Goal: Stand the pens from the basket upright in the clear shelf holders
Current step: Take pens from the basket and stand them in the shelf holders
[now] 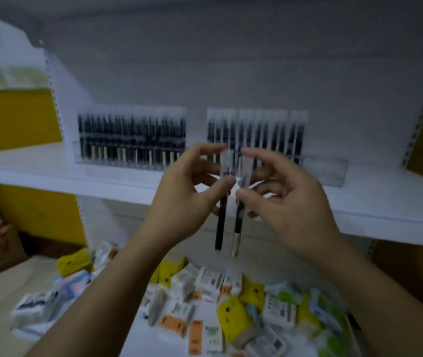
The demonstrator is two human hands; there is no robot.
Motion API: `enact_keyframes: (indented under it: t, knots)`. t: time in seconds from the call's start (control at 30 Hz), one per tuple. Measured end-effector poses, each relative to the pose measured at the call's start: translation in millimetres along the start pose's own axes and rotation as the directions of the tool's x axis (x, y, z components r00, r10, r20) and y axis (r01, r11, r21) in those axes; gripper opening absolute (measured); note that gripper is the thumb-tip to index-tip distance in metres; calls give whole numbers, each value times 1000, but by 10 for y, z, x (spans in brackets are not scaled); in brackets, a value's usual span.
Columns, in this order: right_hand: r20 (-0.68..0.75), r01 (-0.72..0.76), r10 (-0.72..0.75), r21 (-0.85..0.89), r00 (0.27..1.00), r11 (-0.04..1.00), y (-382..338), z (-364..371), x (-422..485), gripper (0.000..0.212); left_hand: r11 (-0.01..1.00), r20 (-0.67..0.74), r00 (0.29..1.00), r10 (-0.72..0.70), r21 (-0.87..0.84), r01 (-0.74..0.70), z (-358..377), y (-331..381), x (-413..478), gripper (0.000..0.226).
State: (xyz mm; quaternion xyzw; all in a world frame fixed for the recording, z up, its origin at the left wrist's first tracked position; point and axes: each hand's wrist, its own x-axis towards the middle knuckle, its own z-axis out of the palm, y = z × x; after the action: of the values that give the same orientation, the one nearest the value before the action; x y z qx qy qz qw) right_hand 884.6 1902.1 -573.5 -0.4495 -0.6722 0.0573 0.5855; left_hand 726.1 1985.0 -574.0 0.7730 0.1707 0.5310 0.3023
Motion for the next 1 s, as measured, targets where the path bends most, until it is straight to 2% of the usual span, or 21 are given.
enact_keyframes:
  t: [0.1, 0.3, 0.47, 0.67, 0.87, 1.0]
  knots:
    - [-66, 9, -6, 55, 998, 998, -51, -341, 325, 49, 998, 2, 999, 34, -43, -34, 138, 236, 387, 37]
    - [-165, -3, -2, -28, 986, 1000, 63, -889, 864, 47, 995, -12, 1000, 10, -104, -11, 477, 393, 979, 46]
    - [-200, 8, -34, -128, 979, 992, 269, -1159, 1214, 45, 998, -11, 1000, 29, -48, -30, 755, 306, 1321, 41]
    - [-222, 22, -85, -273, 971, 962, 552, -1264, 1488, 43, 998, -95, 994, 48, -23, -50, 932, 153, 1642, 36]
    - [-196, 60, -130, -327, 972, 943, 858, -1336, 1583, 44, 985, -60, 987, 150, 97, -143, 1103, 20, 1854, 33]
    - [-256, 54, -128, -279, 958, 959, 1052, -1361, 1545, 44, 977, -79, 982, 174, 140, -162, 1216, -95, 1912, 33]
